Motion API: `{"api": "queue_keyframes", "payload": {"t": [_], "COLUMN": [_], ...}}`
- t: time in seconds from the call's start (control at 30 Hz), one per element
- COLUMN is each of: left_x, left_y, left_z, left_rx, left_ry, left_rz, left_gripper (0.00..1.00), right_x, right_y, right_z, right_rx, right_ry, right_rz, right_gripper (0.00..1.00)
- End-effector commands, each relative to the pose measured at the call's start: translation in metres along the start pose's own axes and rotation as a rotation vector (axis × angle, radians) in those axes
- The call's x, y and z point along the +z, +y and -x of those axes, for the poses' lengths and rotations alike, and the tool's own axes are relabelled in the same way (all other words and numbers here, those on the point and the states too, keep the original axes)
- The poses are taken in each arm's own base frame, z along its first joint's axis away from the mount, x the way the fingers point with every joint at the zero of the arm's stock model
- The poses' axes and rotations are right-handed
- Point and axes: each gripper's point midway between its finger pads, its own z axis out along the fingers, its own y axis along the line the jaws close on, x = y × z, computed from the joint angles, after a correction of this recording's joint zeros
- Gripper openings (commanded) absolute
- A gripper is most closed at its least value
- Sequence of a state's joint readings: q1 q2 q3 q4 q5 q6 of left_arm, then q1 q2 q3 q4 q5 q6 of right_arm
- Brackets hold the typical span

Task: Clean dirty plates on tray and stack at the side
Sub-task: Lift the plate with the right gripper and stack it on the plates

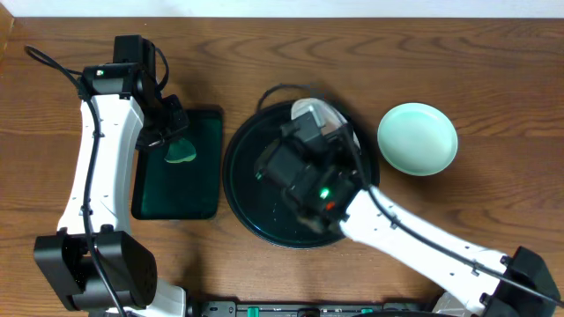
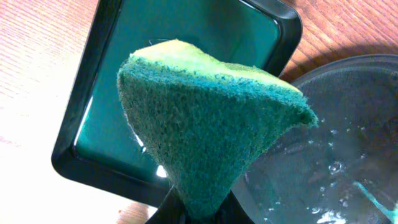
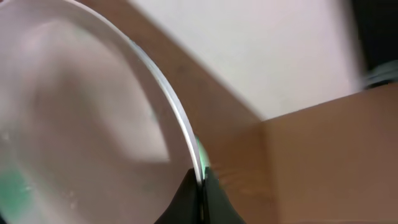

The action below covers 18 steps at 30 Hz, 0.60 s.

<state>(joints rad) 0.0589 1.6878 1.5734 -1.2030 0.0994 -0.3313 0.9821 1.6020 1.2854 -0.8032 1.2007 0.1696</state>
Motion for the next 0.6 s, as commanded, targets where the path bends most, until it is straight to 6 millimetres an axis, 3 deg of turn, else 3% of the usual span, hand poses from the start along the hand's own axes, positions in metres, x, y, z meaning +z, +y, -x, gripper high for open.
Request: {"api": "queue_keyframes", "payload": {"t": [0.0, 0.1, 0.27, 0.57], "left_x": [-0.001, -0.001, -0.001, -0.001], "left_y": [0.001, 0.001, 0.001, 0.001], "left_z": [0.000, 0.000, 0.000, 0.000], "left_rx": [0.017, 0.017, 0.017, 0.017], "left_ry": [-0.002, -0.002, -0.002, -0.002], "left_rz": [-0.002, -0.003, -0.002, -0.002], "left_gripper": [0.07, 0.07, 0.07, 0.07], "right_x": [-0.031, -0.046, -0.050, -0.027], "right_y": [-0.048, -0.049, -0.040, 0.052], "right_z": [0.019, 0.024, 0.025, 0.000], "right_rx": [-0.006, -0.011, -0.010, 0.051], "right_ry": [-0.112, -0.157, -0.167, 0.008], "right_rz": [-0.279, -0.310, -0.269, 0.320], "right_gripper": [0.01, 0.01, 0.01, 0.01]}}
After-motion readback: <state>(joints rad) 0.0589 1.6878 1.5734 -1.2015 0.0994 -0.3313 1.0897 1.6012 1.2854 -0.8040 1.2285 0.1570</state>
